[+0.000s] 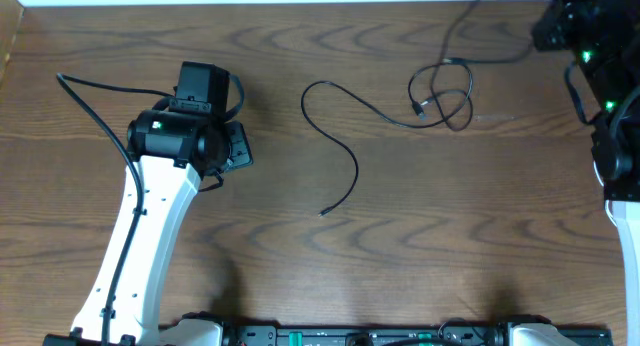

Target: Untangle cables

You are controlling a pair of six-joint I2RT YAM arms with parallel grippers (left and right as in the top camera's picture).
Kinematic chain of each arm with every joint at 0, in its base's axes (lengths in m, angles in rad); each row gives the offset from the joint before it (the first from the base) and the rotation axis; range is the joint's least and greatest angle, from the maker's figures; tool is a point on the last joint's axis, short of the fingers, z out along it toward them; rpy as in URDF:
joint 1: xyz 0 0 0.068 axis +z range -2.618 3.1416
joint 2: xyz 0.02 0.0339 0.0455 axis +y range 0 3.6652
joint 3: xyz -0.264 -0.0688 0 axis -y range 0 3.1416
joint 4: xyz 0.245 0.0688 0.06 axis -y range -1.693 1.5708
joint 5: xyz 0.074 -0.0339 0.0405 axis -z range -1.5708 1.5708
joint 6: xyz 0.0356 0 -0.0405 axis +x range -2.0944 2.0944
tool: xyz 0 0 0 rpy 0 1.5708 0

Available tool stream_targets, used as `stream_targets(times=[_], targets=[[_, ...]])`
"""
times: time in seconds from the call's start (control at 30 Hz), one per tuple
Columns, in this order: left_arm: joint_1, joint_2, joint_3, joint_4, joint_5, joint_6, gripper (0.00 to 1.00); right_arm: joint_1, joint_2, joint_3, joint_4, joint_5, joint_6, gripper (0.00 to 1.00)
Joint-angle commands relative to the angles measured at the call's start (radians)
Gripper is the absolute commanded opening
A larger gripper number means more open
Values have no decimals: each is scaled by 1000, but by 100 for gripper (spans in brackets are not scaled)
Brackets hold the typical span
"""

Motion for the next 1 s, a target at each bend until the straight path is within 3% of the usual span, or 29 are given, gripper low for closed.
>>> stream_targets(times=[0.0,0.17,0.23,0.43,0.67,0.97], targets=[[3,8,-5,-5,-2,-6,61,-31,-4,9,-76,472,-33,1],[3,8,-5,-5,-2,-6,61,-101,9,9,-159,837,-32,1],[3,8,-5,-5,-2,-6,61,-131,11,9,-164,858,-32,1],[3,8,-5,-5,-2,-6,61,-169,22,8,-234,699,-29,1],[3,8,-5,-6,-2,-6,61,-206,123,7,-333,657,-29,1],[3,8,-5,-11,-2,-6,61,-367,305,7,-375,303,-29,1]])
